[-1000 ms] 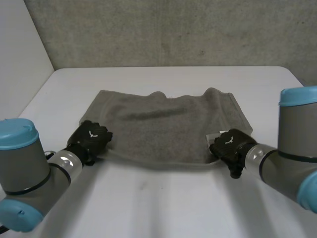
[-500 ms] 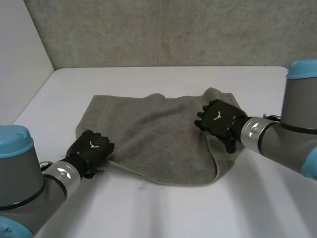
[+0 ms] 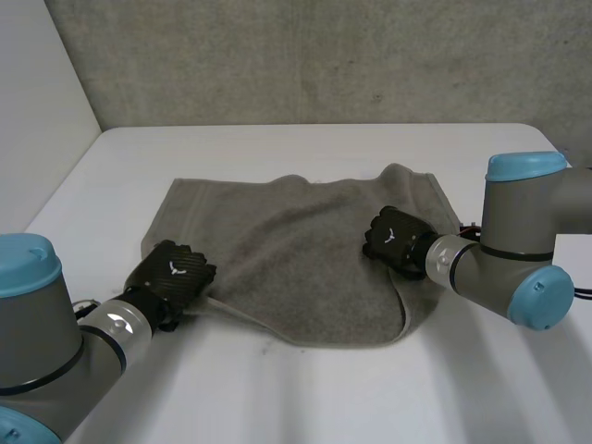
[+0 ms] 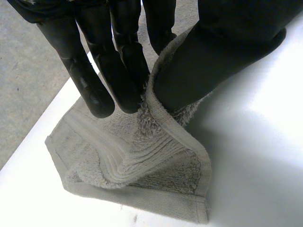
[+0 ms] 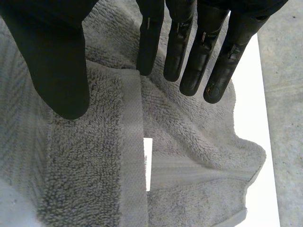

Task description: Fold the towel.

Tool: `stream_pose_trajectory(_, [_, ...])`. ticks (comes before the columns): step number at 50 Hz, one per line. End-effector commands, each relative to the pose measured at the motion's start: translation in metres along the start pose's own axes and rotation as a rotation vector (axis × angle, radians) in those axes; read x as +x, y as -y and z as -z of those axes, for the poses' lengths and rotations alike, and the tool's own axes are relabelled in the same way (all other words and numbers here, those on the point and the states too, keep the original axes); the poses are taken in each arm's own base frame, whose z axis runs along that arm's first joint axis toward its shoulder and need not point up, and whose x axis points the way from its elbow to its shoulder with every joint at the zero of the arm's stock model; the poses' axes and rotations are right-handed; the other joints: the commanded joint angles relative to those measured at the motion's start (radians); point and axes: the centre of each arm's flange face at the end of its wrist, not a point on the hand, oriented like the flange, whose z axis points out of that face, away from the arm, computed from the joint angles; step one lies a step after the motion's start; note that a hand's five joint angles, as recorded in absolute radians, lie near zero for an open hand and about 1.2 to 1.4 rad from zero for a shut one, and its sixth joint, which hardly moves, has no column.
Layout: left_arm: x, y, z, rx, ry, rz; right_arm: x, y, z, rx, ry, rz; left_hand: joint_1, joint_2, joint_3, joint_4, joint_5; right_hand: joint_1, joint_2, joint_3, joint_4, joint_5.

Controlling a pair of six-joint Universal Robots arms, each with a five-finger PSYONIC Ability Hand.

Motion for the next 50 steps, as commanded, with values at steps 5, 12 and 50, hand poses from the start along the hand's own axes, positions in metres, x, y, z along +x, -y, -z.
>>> stream_pose_trajectory(5, [0.0, 0.0, 0.0, 0.0, 0.0, 0.002, -0.001, -0.015, -0.004, -0.03, -0.001, -0.022, 0.192, 0.179, 0.18, 0.178, 0.18, 0.156, 0.069, 0.065, 0.066, 0.09])
stream_pose_trajectory(12, [0.001, 0.001, 0.0, 0.002, -0.001, 0.0, -0.004, -0.021, -0.004, -0.042, 0.01, -0.04, 0.192, 0.179, 0.18, 0.178, 0.18, 0.197, 0.11, 0.106, 0.107, 0.13])
stream_pose_trajectory(50, [0.005, -0.007, -0.012, 0.002, -0.005, 0.011, 0.023, -0.061, 0.069, -0.113, -0.113, -0.604, 0.192, 0.179, 0.18, 0.178, 0.18, 0.488, 0.401, 0.397, 0.398, 0.422])
